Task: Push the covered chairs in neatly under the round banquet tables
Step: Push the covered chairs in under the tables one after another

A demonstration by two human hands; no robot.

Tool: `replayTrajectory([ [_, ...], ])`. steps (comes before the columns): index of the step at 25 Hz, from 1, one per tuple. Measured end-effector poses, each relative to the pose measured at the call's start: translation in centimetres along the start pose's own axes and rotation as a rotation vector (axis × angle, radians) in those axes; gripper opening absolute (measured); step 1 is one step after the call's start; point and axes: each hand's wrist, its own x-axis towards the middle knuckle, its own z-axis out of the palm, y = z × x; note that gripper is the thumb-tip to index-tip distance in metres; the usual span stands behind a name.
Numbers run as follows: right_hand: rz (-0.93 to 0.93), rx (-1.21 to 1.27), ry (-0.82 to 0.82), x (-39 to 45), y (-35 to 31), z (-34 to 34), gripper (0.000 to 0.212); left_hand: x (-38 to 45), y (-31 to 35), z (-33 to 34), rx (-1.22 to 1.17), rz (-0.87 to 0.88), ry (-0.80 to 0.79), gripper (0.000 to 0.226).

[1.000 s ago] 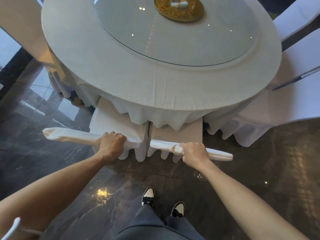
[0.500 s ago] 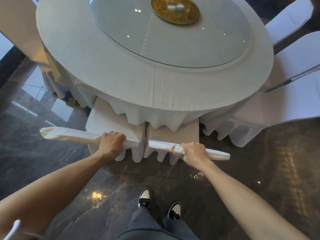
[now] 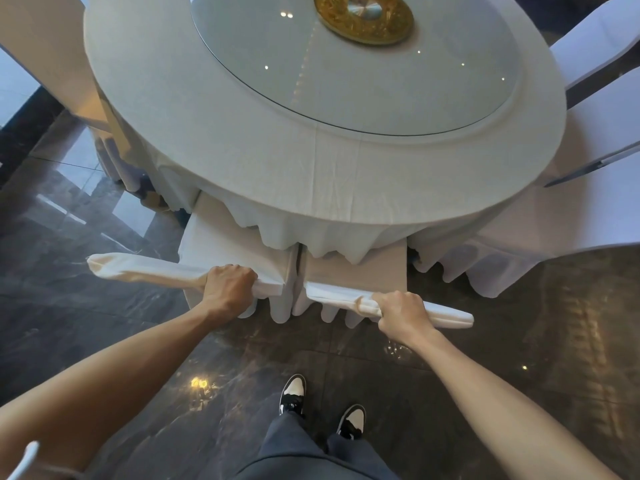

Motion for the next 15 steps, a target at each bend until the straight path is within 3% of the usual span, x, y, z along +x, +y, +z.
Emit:
replayTrajectory([
  [15,-0.024,-0.011,-0.035,-0.4,1.6,-0.5,0.02,0.9,0.9,-0.3,-0.001,0.009,-0.009,0.016],
])
